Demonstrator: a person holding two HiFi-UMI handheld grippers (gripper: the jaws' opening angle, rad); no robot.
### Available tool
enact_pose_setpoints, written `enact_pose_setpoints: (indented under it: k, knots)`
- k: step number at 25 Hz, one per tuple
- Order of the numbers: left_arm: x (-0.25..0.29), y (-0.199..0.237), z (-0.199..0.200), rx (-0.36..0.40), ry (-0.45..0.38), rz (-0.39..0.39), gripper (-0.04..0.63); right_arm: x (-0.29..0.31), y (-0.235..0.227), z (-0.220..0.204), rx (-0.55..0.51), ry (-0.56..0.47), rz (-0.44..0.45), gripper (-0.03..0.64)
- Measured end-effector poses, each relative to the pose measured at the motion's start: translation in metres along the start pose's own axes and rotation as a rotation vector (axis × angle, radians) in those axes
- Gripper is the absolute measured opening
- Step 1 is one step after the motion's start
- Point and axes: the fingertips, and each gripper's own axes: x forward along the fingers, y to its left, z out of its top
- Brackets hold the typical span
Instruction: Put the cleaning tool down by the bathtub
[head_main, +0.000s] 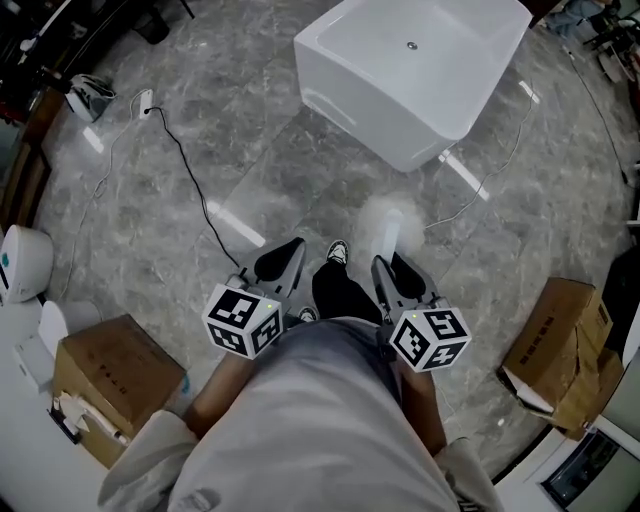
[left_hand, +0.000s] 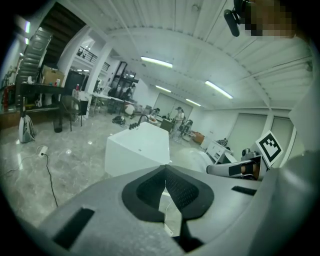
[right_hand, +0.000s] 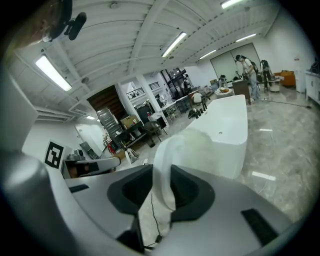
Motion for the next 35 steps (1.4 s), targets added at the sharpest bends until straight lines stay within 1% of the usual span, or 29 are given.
enact_pose_setpoints:
  k: [10, 17, 22, 27, 31, 35]
  knots:
    - [0.088, 0.018, 0.052, 0.010, 0.023, 0.036, 0.005, 0.055, -0.071, 0.057, 0.024, 0.032, 0.025, 0.104]
    - [0.120, 0.022, 0.076, 0.015, 0.007, 0.069, 0.005, 0.076, -0.103, 0.081, 0.035, 0.027, 0.046, 0.104]
    - [0.127, 0.016, 0.095, 0.036, -0.022, 0.077, 0.005, 0.085, -0.117, 0.094, 0.032, 0.024, 0.063, 0.104]
    - [0.133, 0.026, 0.098, 0.020, -0.038, 0.099, 0.005, 0.098, -0.120, 0.107, 0.010, 0.016, 0.069, 0.104]
    - [0.144, 0.034, 0.108, 0.012, -0.050, 0.080, 0.005, 0.107, -0.120, 0.121, -0.007, 0.016, 0.057, 0.104]
    - [0.165, 0.052, 0.126, 0.012, -0.066, 0.055, 0.005, 0.125, -0.127, 0.138, -0.027, 0.014, 0.028, 0.104]
